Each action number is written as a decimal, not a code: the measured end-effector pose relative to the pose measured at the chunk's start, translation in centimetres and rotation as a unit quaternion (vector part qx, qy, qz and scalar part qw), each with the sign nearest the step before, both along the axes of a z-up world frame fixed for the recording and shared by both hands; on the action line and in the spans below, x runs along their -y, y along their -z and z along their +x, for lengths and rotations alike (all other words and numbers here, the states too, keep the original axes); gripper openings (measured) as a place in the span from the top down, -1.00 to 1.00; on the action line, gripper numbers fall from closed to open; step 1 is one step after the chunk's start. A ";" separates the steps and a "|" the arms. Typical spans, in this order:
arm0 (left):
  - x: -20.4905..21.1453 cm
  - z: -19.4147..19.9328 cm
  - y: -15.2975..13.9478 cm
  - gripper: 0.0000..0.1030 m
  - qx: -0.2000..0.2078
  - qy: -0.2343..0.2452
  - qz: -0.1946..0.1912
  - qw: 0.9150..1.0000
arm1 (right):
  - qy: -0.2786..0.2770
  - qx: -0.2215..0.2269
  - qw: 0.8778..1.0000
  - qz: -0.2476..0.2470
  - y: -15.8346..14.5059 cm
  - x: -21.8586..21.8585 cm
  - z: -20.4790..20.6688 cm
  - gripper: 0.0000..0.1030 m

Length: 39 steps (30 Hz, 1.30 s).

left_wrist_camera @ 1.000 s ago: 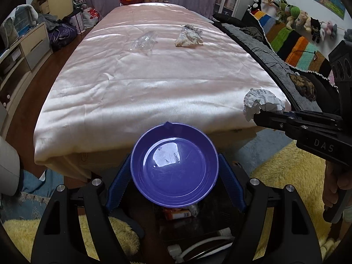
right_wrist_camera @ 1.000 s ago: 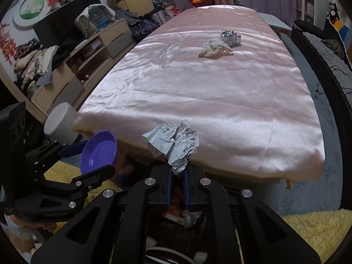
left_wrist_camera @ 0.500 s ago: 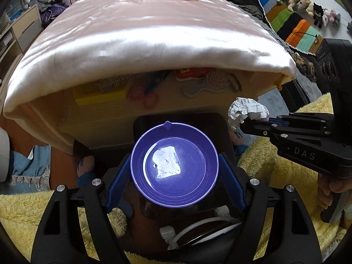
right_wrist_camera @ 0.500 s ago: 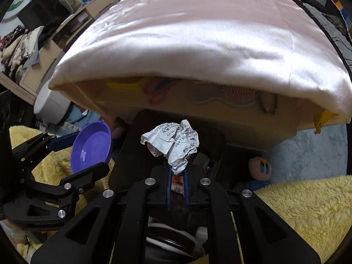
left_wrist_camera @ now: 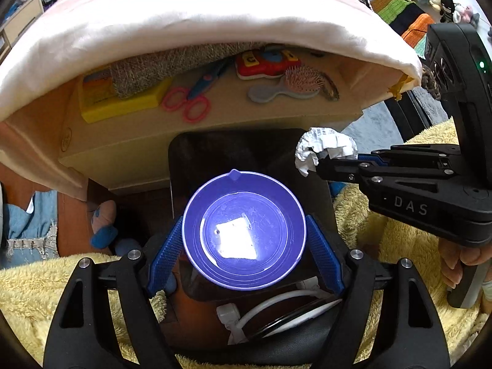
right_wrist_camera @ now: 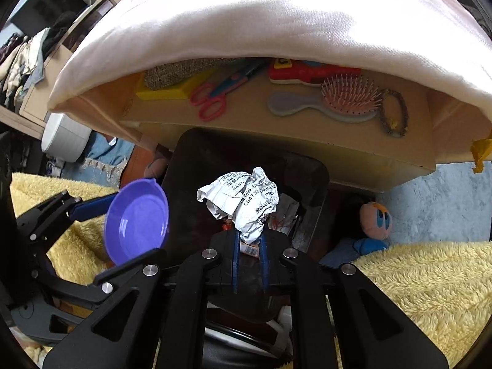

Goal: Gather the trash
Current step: 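Lower both tools into the black bin and release the plate and paper, then grasp the clear plastic bag with the left tool while the right tool grasps the tissue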

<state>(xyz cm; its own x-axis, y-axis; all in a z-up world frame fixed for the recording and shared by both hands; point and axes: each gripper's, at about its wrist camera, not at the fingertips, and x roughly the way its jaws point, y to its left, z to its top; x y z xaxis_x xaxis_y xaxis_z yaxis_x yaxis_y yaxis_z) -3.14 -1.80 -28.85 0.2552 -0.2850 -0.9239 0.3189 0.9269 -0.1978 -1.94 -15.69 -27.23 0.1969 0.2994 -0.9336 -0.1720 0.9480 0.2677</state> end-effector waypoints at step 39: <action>-2.6 13.7 -12.8 -0.81 0.149 -0.054 0.008 0.987 | 0.088 0.170 0.981 0.020 -12.7 6.7 12.9 -0.49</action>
